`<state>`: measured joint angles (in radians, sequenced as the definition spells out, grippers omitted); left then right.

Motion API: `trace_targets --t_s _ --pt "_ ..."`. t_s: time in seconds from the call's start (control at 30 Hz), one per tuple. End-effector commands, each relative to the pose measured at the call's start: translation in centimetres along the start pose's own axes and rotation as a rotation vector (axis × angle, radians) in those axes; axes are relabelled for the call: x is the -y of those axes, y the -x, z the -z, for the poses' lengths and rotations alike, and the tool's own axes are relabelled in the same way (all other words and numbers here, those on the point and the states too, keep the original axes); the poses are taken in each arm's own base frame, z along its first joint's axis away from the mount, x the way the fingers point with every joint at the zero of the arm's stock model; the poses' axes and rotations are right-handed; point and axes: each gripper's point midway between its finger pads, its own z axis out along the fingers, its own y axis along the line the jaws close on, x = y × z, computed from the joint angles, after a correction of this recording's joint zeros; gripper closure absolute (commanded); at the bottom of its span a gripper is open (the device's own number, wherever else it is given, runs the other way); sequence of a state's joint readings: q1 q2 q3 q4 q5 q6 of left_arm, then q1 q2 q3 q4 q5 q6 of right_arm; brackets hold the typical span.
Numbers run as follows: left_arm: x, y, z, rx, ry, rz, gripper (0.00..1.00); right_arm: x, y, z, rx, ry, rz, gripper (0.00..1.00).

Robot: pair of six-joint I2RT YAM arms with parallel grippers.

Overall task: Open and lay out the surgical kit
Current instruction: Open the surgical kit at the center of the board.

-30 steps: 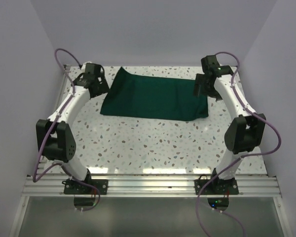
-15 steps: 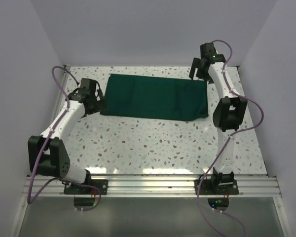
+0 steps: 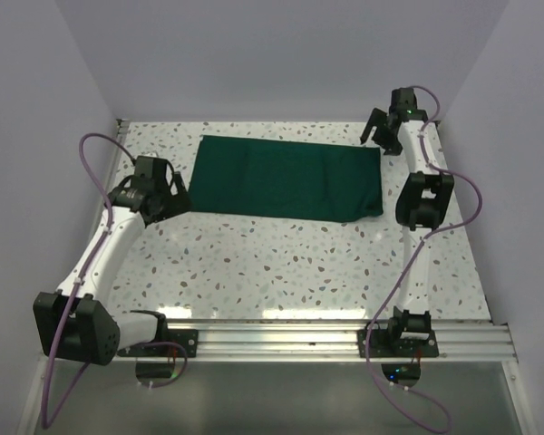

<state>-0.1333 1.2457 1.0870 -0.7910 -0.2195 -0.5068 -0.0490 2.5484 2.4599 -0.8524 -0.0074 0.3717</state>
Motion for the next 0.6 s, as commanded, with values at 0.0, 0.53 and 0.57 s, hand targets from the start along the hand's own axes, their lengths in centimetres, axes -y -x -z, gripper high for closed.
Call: trace_targets --t_s 0.0,0.53,0.57 --pt "-0.2 -1.3 -0.1 -0.030 -0.008 -0.022 0.02 -4.2 3.8 2.0 0.113 0.179 -0.003 0.15" --pt "-0.6 -2.6 0.2 -0.058 0.001 -0.031 0.03 -2.6 3.6 -2.3 0.142 0.110 0.000 0.17" --pt "-0.6 -2.6 0.3 -0.058 -0.001 -0.033 0.03 -2.4 3.2 -2.9 0.131 0.105 -0.001 0.17"
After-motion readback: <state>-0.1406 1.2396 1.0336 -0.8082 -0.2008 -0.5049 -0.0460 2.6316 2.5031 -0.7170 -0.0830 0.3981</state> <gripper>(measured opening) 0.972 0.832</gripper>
